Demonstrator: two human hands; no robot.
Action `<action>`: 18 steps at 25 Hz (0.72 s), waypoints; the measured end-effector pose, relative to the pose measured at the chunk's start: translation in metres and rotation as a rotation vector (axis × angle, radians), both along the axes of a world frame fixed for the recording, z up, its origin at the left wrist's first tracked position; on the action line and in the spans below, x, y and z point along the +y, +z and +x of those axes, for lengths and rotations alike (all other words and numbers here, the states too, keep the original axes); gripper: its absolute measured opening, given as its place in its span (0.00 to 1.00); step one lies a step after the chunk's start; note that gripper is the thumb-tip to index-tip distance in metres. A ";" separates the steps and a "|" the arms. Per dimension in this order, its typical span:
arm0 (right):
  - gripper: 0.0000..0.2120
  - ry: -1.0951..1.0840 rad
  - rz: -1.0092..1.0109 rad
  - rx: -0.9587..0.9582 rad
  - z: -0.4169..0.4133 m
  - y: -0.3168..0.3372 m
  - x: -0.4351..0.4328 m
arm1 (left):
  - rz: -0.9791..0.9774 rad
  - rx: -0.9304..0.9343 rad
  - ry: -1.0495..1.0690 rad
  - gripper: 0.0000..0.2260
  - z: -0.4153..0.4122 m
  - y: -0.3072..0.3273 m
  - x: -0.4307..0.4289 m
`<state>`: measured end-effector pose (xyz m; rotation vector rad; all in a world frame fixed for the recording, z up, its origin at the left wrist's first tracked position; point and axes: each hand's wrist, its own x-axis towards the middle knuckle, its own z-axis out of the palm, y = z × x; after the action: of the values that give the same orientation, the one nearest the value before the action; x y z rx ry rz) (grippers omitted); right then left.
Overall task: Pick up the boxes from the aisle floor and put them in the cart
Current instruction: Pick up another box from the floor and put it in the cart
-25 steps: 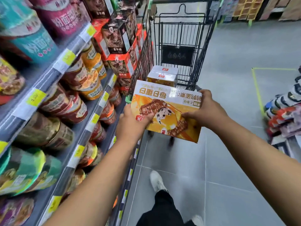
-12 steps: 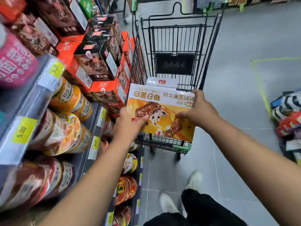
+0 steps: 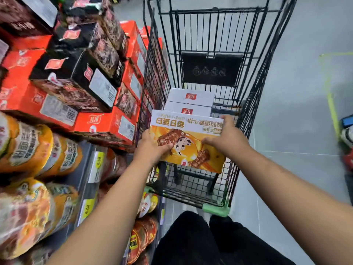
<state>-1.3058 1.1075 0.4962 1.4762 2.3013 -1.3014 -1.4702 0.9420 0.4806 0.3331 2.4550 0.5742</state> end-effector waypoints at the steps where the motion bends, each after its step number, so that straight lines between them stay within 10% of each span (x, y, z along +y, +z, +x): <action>1: 0.39 -0.004 -0.022 -0.008 -0.006 -0.011 0.002 | -0.009 -0.022 0.001 0.43 -0.007 -0.013 0.003; 18: 0.31 -0.462 -0.101 0.221 -0.065 -0.207 -0.006 | -0.031 -0.140 0.073 0.52 -0.053 -0.184 0.049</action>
<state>-1.3712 1.1016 0.2889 1.9965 2.0400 -1.7442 -1.5232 0.9908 0.2968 0.1847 2.3466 0.5701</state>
